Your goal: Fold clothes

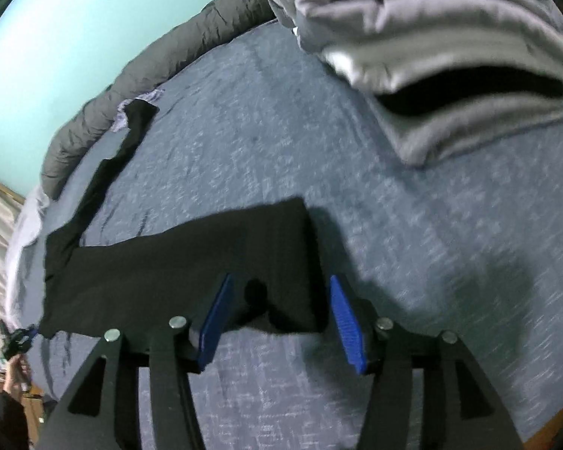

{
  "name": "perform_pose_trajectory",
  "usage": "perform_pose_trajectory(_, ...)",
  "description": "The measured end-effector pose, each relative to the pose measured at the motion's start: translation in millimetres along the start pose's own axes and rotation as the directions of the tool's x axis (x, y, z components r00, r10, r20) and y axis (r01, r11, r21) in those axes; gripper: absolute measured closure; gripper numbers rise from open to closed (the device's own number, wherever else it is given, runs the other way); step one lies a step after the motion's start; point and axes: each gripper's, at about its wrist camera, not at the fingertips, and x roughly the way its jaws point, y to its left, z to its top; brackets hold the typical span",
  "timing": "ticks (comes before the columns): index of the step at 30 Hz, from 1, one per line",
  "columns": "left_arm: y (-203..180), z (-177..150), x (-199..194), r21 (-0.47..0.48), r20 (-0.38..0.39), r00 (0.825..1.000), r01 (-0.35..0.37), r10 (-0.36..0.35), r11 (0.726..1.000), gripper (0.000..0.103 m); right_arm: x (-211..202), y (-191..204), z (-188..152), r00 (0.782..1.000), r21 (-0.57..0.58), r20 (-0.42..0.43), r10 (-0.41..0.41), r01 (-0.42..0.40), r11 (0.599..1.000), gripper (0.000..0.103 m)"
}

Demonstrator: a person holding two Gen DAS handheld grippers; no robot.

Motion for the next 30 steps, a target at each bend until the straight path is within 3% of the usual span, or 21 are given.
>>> perform_pose_trajectory(4,3,-2,4,-0.03,-0.015,1.0,0.019,-0.019,0.999,0.058,2,0,-15,0.999,-0.007,-0.007,0.044,-0.044,0.999,0.053)
perform_pose_trajectory(5,3,-2,5,-0.033,-0.016,1.0,0.02,-0.02,0.999,0.058,3,1,-16,0.999,-0.019,-0.013,0.042,-0.042,0.999,0.059)
perform_pose_trajectory(7,2,-2,6,-0.028,-0.023,0.999,0.026,-0.026,0.999,0.058,5,3,-19,0.999,-0.041,-0.023,0.035,-0.036,0.998,0.088)
perform_pose_trajectory(10,1,-3,12,-0.023,-0.049,0.998,0.031,-0.033,0.999,0.058,-1,2,-14,1.0,-0.05,0.003,0.015,-0.015,0.999,0.096)
perform_pose_trajectory(19,9,-10,15,-0.071,-0.041,0.999,0.022,-0.025,0.997,0.058,-19,-2,2,0.996,-0.072,0.081,-0.045,0.051,0.996,0.099)
perform_pose_trajectory(30,17,-10,22,-0.142,-0.063,0.997,0.025,-0.034,0.989,0.053,-8,-1,0,0.993,-0.112,0.034,-0.112,0.115,0.987,0.099)
